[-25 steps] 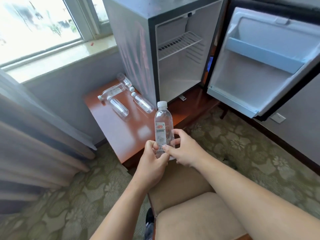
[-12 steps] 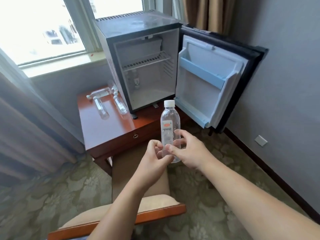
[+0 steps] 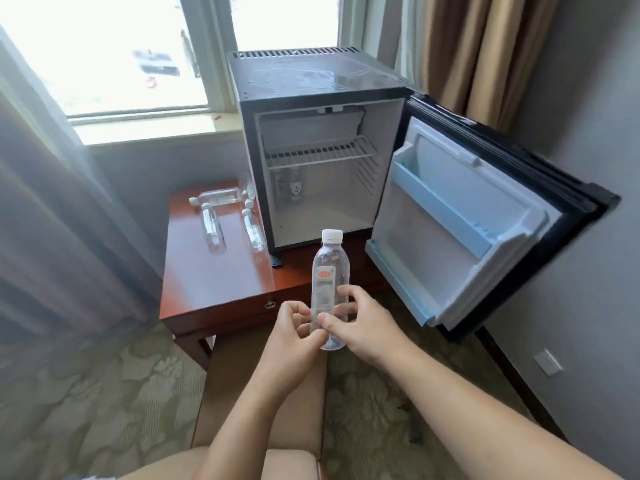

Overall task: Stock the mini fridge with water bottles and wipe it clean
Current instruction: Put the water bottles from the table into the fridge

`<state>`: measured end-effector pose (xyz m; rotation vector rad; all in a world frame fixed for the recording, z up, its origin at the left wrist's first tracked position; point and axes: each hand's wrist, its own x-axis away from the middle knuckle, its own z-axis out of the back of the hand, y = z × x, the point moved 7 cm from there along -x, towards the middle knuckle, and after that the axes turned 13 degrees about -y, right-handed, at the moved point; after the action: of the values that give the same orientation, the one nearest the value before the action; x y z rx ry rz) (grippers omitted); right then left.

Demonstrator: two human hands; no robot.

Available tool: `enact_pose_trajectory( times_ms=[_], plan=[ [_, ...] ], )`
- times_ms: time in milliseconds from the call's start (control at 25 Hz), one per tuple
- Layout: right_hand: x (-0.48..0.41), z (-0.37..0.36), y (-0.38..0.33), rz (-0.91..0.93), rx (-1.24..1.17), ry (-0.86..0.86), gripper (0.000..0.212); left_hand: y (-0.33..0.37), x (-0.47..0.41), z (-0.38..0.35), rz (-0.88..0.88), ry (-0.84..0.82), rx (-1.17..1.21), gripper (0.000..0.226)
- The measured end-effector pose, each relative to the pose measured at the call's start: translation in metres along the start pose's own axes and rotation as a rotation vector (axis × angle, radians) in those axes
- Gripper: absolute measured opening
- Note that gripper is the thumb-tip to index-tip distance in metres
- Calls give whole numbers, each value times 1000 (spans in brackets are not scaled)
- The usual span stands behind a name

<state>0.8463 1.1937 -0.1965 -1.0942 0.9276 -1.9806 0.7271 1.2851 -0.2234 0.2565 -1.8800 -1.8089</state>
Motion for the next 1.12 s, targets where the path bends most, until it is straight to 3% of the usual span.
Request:
enact_pose_trajectory(
  times_ms=[280, 480, 680, 840, 1000, 1120],
  plan=[
    [-86, 51, -12, -4, 127, -167, 61, 4, -69, 10, 78, 149, -20, 17],
    [-149, 98, 9, -1, 169, -170, 61, 6, -118, 7, 146, 347, -68, 10],
    [-195, 109, 14, -55, 51, -123, 56, 0, -166, 24, 262, 509, -49, 7],
    [-232, 95, 20, -127, -34, -88, 55, -1, -205, 74, 316, 568, -14, 11],
    [-284, 88, 26, -153, 7, -74, 53, -31, -246, 150, 413, 582, 37, 29],
    [-315, 84, 23, -168, 48, -131, 56, -51, -270, 190, 471, 587, 74, 26]
  ],
)
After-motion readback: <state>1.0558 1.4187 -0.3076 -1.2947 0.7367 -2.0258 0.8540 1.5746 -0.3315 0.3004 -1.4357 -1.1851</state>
